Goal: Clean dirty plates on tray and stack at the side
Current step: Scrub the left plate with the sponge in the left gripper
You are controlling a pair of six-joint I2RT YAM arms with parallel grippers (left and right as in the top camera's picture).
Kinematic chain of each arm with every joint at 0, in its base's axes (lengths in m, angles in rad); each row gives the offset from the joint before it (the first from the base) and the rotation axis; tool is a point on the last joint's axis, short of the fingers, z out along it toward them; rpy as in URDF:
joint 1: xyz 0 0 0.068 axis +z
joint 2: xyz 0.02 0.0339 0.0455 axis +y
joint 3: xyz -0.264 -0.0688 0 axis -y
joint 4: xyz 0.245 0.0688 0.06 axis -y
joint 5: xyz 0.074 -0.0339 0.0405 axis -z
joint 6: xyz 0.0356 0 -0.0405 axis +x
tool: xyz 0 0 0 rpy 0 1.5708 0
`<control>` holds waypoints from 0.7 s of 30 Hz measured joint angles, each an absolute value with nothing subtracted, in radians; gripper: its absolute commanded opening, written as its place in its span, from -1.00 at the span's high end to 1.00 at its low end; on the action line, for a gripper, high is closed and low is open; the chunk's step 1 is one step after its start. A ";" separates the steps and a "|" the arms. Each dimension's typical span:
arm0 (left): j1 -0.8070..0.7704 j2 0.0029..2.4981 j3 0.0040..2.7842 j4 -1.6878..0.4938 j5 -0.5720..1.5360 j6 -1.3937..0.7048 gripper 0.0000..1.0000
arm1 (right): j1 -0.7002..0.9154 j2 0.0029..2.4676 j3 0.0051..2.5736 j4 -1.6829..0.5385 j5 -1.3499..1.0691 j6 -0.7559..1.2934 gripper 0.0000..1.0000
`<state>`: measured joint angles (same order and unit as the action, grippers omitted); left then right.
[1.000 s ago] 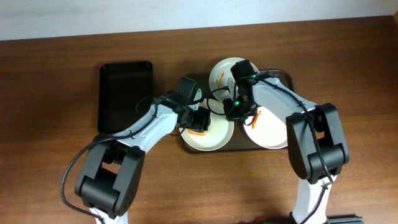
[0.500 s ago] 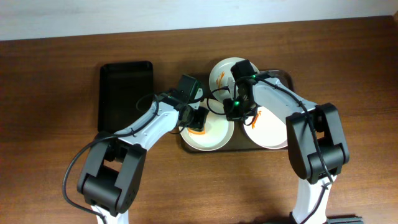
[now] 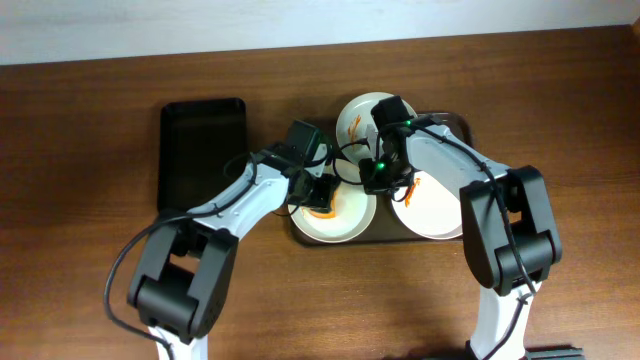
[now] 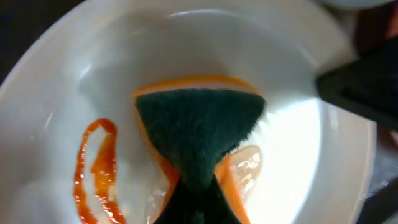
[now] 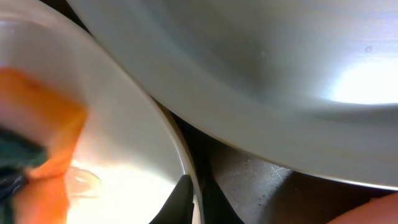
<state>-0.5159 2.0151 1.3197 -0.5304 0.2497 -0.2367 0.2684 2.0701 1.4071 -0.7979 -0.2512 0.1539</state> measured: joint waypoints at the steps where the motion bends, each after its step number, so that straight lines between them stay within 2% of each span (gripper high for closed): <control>1: -0.516 2.029 1.323 -0.525 0.249 -0.236 1.00 | 0.267 2.069 1.407 -0.799 -0.247 0.155 0.84; 5: -0.514 2.054 1.384 -0.607 0.219 -0.231 1.00 | 0.266 2.069 1.407 -0.801 -0.244 0.154 0.84; 8: -0.511 2.077 1.488 -0.773 0.005 -0.224 1.00 | 0.266 2.069 1.407 -0.801 -0.244 0.155 0.85; 12: -0.509 2.093 1.624 -0.865 -0.178 -0.224 1.00 | 0.266 2.069 1.407 -0.801 -0.244 0.154 0.85; 14: -0.499 2.093 1.679 -0.871 -0.158 -0.224 1.00 | 0.266 2.069 1.407 -0.801 -0.244 0.154 0.85; 19: -0.496 2.114 1.700 -0.868 0.136 -0.224 1.00 | 0.266 2.069 1.407 -0.801 -0.244 0.155 0.85; 21: -0.512 2.156 1.700 -0.871 0.189 -0.224 1.00 | 0.266 2.069 1.407 -0.801 -0.244 0.154 0.85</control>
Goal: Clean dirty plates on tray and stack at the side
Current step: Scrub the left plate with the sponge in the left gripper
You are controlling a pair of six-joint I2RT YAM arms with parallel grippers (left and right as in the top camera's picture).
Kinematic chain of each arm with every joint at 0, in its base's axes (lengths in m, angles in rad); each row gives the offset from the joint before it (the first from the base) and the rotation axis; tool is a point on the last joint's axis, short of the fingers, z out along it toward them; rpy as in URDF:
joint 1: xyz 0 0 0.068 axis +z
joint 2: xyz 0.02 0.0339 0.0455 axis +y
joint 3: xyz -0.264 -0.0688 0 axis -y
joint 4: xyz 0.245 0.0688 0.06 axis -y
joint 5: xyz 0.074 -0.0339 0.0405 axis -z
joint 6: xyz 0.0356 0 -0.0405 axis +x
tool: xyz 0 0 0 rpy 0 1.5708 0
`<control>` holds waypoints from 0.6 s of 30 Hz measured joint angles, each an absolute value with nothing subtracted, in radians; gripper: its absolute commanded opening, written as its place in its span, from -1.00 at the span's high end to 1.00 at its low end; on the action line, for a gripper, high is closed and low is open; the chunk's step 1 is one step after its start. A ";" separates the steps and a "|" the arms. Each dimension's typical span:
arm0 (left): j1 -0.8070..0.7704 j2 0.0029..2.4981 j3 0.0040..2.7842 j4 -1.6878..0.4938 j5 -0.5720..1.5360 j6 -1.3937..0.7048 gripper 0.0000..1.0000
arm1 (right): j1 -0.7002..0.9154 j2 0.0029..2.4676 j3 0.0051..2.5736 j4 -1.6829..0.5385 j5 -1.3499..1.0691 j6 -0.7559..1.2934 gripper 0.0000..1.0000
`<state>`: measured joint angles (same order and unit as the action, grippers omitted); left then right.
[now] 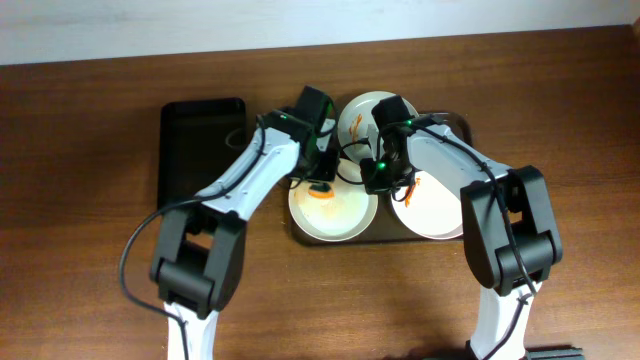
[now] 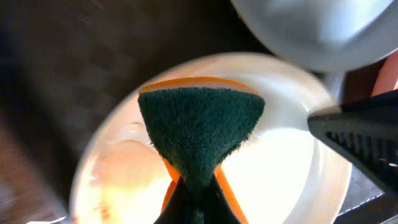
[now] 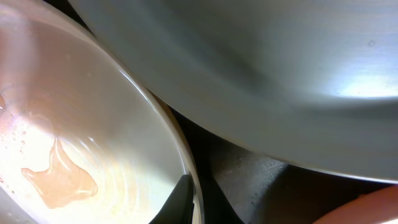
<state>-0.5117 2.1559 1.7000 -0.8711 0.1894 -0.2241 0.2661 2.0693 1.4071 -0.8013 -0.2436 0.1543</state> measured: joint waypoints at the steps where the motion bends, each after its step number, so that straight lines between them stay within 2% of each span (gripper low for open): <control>1: -0.522 2.184 1.700 -0.876 0.205 -0.224 1.00 | 0.266 2.069 1.407 -0.801 -0.244 0.154 0.84; 6: -0.535 2.228 1.710 -0.923 0.170 -0.224 1.00 | 0.266 2.069 1.407 -0.802 -0.244 0.155 0.84; 11: -0.553 2.228 1.720 -1.015 -0.147 -0.224 1.00 | 0.266 2.069 1.407 -0.802 -0.244 0.155 0.84; 13: -0.564 2.231 1.720 -1.029 -0.277 -0.224 1.00 | 0.270 2.069 1.407 -0.799 -0.264 0.157 0.92; 16: -0.573 2.249 1.753 -1.089 -0.375 -0.252 1.00 | 0.283 2.069 1.407 -0.791 -0.294 0.162 0.92; 18: -0.570 2.275 1.873 -1.224 -0.433 -0.317 1.00 | 0.283 2.069 1.407 -0.795 -0.292 0.162 0.92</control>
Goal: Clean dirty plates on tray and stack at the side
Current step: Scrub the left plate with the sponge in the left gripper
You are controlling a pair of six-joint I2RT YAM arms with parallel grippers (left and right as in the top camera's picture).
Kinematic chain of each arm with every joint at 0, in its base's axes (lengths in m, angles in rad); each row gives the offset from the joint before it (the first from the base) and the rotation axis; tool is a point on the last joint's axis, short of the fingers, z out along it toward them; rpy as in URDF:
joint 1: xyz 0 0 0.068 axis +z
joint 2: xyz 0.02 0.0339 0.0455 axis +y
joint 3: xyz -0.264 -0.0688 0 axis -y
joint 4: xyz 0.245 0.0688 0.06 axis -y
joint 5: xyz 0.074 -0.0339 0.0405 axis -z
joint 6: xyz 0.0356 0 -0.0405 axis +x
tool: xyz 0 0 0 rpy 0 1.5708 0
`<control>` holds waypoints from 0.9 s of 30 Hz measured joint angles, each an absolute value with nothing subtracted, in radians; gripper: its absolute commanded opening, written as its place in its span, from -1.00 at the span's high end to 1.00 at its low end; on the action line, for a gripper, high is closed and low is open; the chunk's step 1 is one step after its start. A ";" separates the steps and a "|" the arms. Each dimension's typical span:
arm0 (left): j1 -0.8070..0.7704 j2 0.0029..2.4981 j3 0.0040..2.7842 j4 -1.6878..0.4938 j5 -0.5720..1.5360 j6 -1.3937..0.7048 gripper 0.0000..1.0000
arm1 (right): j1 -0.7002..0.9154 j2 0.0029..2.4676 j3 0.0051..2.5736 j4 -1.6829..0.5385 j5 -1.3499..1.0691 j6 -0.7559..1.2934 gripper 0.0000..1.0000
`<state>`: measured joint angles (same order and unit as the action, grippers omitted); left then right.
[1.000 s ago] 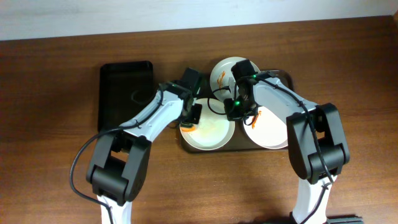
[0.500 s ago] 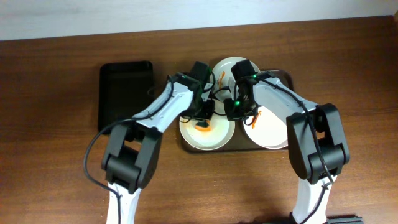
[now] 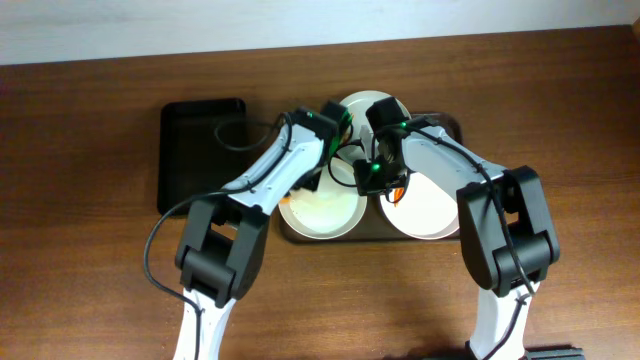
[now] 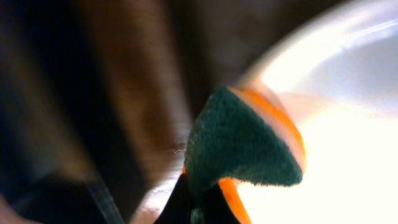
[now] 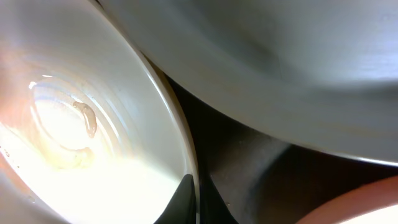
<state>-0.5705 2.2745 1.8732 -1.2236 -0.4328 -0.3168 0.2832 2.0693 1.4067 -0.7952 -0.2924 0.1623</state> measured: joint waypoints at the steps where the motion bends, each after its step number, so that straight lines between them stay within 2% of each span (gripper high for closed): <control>1: -0.561 2.275 1.925 -1.248 -0.448 -0.338 1.00 | 0.282 2.069 1.407 -0.800 -0.292 0.162 0.92; 3: -0.543 2.275 2.009 -1.256 -0.411 -0.358 1.00 | 0.281 2.069 1.407 -0.802 -0.292 0.162 0.92; 9: -0.542 2.276 2.028 -1.235 -0.058 -0.360 1.00 | 0.281 2.069 1.407 -0.802 -0.292 0.162 0.92; 14: -0.542 2.320 1.880 -1.205 0.013 -0.360 1.00 | 0.280 2.069 1.407 -0.805 -0.289 0.162 0.92; 16: -0.542 2.318 1.873 -1.199 0.001 -0.360 1.00 | 0.280 2.069 1.407 -0.806 -0.289 0.161 0.92; 21: -0.558 2.317 1.863 -1.251 -0.256 -0.360 1.00 | 0.280 2.069 1.407 -0.806 -0.289 0.162 0.92; 27: -0.545 2.289 1.999 -1.340 -0.358 -0.395 1.00 | 0.280 2.069 1.420 -0.856 -0.270 0.162 0.92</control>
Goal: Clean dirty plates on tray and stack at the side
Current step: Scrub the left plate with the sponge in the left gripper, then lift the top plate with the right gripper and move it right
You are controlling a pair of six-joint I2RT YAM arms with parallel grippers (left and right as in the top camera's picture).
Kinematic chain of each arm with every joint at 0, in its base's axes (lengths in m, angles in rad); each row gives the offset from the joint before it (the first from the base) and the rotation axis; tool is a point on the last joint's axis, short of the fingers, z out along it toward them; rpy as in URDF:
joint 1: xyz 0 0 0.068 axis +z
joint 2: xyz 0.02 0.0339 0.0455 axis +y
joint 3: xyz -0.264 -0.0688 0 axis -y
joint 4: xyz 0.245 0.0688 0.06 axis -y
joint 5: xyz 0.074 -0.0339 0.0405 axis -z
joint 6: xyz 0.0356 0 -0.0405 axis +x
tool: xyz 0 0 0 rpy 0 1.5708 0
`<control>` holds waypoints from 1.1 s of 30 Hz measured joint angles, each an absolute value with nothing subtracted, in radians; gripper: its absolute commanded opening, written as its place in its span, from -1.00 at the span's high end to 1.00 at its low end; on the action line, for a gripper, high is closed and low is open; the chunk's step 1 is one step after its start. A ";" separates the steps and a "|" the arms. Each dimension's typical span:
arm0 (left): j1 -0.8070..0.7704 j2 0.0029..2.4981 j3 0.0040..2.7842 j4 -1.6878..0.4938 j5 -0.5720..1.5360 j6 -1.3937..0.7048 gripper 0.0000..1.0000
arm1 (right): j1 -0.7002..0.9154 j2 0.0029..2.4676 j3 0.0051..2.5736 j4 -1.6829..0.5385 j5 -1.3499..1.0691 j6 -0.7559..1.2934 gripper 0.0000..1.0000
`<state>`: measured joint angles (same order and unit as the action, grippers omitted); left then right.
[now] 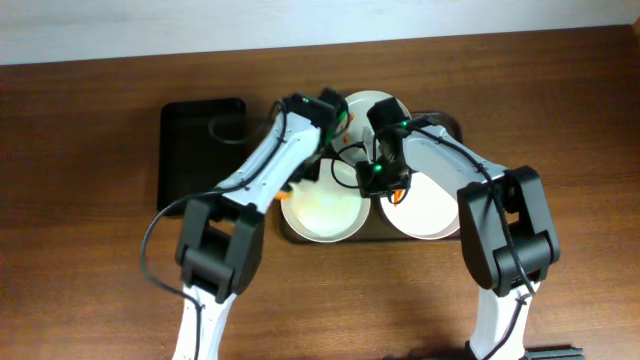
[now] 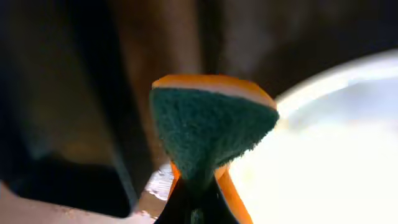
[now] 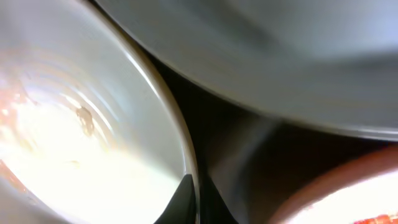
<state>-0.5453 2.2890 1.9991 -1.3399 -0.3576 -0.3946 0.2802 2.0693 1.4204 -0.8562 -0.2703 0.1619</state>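
My left gripper [image 2: 198,200] is shut on a green-and-orange sponge [image 2: 211,127], held off the left rim of the front-left white plate [image 2: 323,143], above the strip of table beside it. From overhead that gripper [image 1: 320,110] sits by the back plate [image 1: 372,112]. My right gripper [image 3: 194,194] is shut on the right rim of the front-left plate [image 3: 81,124], which shows a pale wet smear; overhead it [image 1: 384,180] stands between that plate [image 1: 320,212] and the front-right plate [image 1: 432,208]. All plates rest on the brown tray [image 1: 455,126].
A black tray [image 1: 200,150] lies to the left of the brown tray, its corner showing in the left wrist view [image 2: 62,180]. The back plate [image 3: 280,56] hangs close over my right gripper. The front-right plate's edge [image 3: 348,193] carries a red streak.
The sponge in my left gripper has gone from the front-left plate's left rim to just off the plate, over the table beside the black tray. My right gripper still pinches the rim.
The sponge first pressed in the front-left plate beside a red sauce streak, my right gripper holding the rim. Then it was at the plate's back part, the sauce thinned to a pale smear. Then it reached the left rim, and now it is off the plate.
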 measured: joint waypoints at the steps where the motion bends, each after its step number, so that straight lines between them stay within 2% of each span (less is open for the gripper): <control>1: -0.525 2.232 2.009 -1.331 -0.368 -0.410 1.00 | 0.281 2.069 1.440 -0.892 -0.244 0.162 0.92; 5: -0.434 2.023 2.041 -1.333 -0.349 -0.425 1.00 | 0.281 2.070 1.595 -1.042 -0.181 0.161 0.92; 9: -0.239 2.005 2.044 -1.296 -0.058 -0.377 1.00 | 0.313 2.078 1.901 -1.287 0.017 0.160 0.92; 11: -0.191 2.005 2.044 -1.297 -0.009 -0.358 1.00 | 0.376 2.076 1.992 -1.367 0.178 0.162 0.92; 16: -0.137 2.005 2.044 -1.297 0.040 -0.329 1.00 | 0.601 2.077 2.027 -1.459 0.701 0.199 0.92; 21: -0.136 2.005 2.044 -1.297 0.046 -0.313 1.00 | 0.739 2.077 2.027 -1.459 0.971 0.202 0.92; 29: -0.136 2.005 2.044 -1.298 0.046 -0.313 1.00 | 0.743 2.076 2.027 -1.460 1.068 0.222 0.92; 33: -0.136 2.005 2.044 -1.298 0.046 -0.313 1.00 | 0.719 2.077 2.027 -1.459 0.955 0.343 0.92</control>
